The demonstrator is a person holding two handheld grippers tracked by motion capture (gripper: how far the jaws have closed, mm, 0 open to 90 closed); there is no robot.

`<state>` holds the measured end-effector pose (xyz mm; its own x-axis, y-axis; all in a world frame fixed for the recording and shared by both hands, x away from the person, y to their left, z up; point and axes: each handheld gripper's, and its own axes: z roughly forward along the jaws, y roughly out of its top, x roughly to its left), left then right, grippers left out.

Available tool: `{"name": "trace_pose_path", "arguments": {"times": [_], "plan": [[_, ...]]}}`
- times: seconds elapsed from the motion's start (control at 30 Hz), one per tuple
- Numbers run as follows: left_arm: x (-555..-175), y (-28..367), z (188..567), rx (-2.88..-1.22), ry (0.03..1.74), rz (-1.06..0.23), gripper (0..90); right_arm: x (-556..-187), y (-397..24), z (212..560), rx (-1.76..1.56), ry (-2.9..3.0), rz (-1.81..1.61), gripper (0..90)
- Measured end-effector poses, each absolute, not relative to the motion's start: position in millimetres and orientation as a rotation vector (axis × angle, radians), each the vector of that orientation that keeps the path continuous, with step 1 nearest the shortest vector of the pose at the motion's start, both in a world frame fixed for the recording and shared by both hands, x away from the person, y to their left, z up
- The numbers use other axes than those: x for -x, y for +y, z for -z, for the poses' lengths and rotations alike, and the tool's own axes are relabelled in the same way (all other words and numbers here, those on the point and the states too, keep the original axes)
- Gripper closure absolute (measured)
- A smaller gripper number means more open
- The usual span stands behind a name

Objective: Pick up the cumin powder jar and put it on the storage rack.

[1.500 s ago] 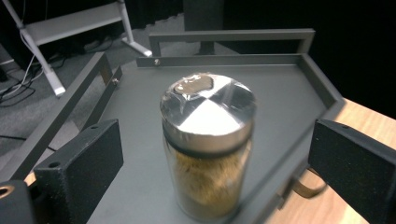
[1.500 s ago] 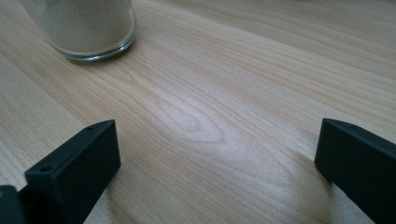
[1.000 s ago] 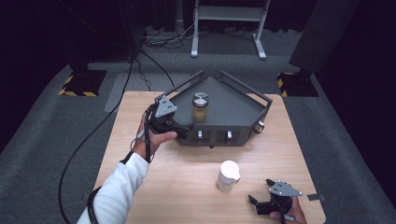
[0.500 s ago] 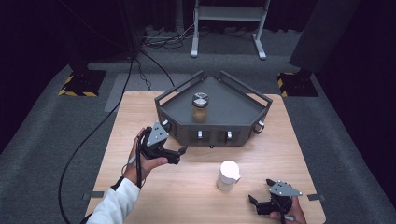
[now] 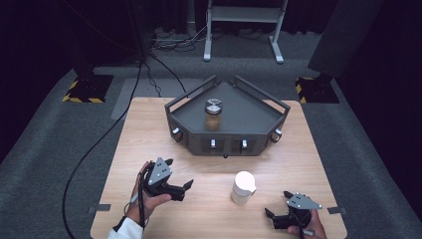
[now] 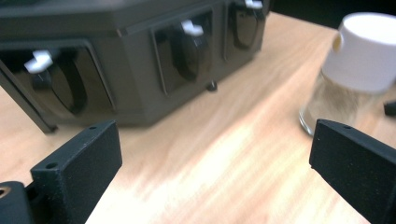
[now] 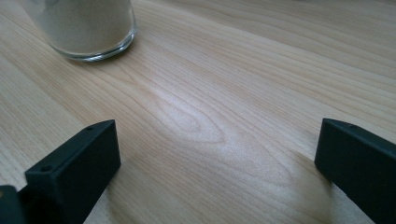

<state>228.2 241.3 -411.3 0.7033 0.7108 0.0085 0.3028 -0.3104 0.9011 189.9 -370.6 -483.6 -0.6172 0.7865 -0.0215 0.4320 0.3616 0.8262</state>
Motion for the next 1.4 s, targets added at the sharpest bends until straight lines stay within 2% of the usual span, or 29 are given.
{"name": "trace_pose_path", "arguments": {"times": [0.7, 1.4], "plan": [[-216, 256, 460, -2.001, 0.854, -0.452, 2.2, -189, -370, 484, -1.064, 2.21, -1.153, 0.0], [-214, 253, 475, -2.09, 0.86, -0.428, 2.0, -189, -370, 484, -1.066, 2.208, -1.152, 0.0]]}}
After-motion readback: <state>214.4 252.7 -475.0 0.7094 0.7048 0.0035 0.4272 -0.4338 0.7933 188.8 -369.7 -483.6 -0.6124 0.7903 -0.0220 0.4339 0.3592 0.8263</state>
